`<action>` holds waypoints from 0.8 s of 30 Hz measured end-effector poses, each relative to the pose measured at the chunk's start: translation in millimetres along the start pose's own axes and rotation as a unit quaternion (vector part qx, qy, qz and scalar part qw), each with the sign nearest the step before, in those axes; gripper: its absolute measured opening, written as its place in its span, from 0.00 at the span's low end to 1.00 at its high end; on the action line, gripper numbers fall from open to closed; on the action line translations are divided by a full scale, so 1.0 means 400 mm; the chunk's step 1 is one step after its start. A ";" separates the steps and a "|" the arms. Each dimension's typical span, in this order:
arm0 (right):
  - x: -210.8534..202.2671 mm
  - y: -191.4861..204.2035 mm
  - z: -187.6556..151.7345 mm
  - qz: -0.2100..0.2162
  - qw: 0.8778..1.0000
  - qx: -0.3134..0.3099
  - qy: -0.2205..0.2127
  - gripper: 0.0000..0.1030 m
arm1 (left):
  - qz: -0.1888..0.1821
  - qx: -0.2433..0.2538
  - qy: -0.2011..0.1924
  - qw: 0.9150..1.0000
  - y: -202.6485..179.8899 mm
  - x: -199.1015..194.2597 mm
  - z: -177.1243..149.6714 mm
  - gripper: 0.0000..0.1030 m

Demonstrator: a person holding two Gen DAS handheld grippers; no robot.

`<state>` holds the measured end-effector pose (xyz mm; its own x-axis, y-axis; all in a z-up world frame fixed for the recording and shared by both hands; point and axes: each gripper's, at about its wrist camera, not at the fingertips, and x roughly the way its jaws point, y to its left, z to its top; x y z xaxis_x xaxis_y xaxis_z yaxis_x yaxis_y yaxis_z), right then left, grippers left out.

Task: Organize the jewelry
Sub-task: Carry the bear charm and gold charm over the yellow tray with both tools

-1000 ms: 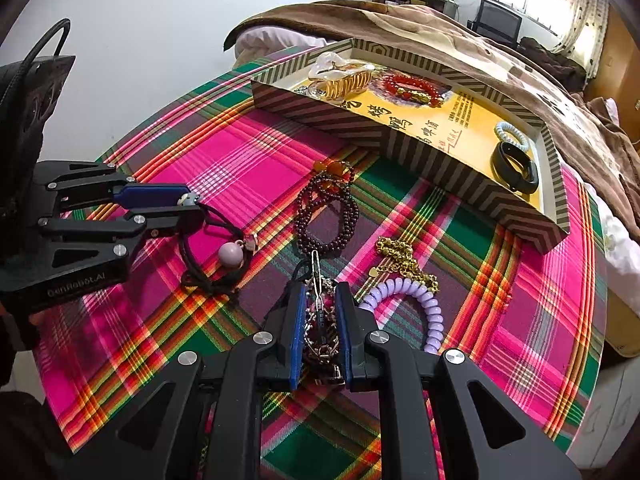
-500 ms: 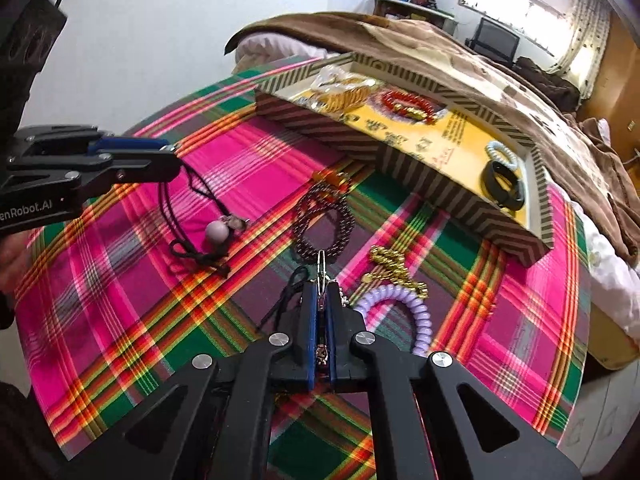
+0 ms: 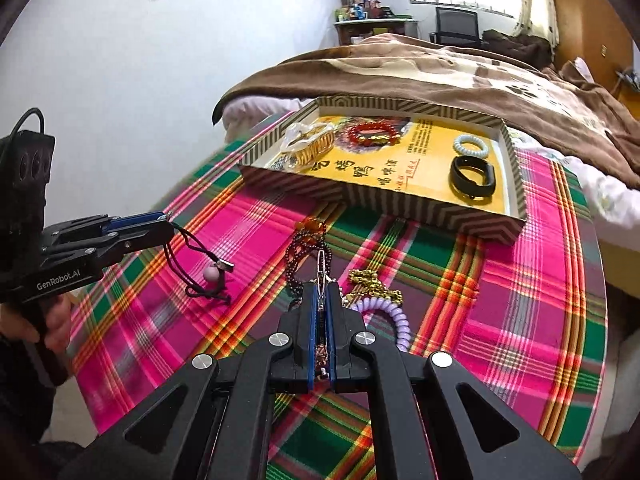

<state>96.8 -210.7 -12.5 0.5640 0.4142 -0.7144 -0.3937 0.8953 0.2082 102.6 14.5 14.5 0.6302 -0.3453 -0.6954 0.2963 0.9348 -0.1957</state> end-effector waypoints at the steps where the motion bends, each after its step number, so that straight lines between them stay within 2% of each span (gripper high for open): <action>1: -0.008 -0.002 0.003 0.000 1.000 0.001 -0.004 0.04 | -0.001 0.001 -0.003 1.000 -0.003 -0.006 0.006 0.22; 12: -0.073 -0.020 0.043 -0.011 0.999 0.011 -0.044 0.04 | -0.019 0.015 -0.043 0.999 -0.043 -0.048 0.112 0.22; 24: -0.085 -0.081 0.130 -0.037 0.997 0.025 -0.069 0.04 | -0.033 0.040 -0.071 0.996 -0.087 -0.024 0.274 0.22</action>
<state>128.2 -245.1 39.8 0.6861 0.3625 -0.6308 -0.3126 0.9298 0.1943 165.1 -23.9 103.9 0.7006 -0.4200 -0.5769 0.3938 0.9017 -0.1783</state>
